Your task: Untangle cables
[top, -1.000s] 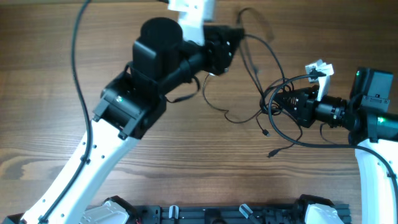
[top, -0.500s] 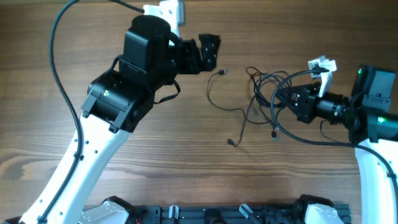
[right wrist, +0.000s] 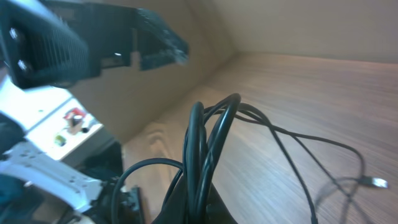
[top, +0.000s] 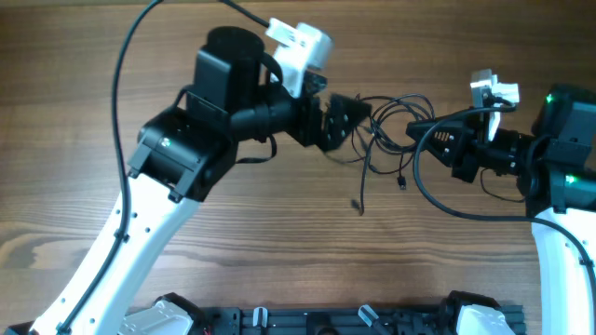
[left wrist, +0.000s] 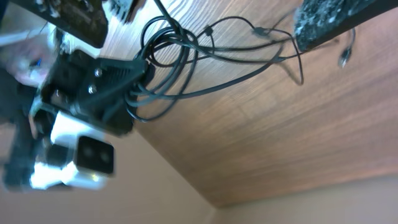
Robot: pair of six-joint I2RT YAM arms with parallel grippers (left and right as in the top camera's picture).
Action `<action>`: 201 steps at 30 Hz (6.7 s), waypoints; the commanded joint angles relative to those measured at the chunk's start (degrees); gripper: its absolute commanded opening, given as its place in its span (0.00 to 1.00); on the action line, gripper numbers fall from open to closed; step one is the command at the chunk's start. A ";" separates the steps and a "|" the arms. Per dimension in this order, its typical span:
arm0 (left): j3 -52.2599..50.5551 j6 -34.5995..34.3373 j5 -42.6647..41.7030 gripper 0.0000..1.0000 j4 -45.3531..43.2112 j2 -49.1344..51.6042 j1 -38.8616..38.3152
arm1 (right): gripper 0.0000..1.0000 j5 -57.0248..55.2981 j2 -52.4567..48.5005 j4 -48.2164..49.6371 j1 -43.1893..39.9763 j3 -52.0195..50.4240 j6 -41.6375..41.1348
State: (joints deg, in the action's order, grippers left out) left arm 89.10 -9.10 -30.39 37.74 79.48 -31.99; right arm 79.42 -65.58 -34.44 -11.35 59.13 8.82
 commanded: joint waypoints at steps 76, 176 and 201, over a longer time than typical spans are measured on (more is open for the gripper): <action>0.92 13.14 23.91 0.04 -8.79 5.90 -15.41 | 0.64 -10.88 3.34 -4.02 0.26 0.00 -13.66; 0.92 26.64 5.77 0.04 -5.40 -1.68 -11.61 | 0.04 8.98 3.30 0.52 0.26 0.00 -3.04; 0.92 -12.31 39.32 0.04 0.09 -1.68 -5.64 | 0.04 4.15 11.80 17.73 0.24 0.00 -20.68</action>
State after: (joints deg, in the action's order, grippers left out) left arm 89.10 -16.93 6.61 37.78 77.80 -38.83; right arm 84.66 -55.66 -17.04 -11.22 59.05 -8.40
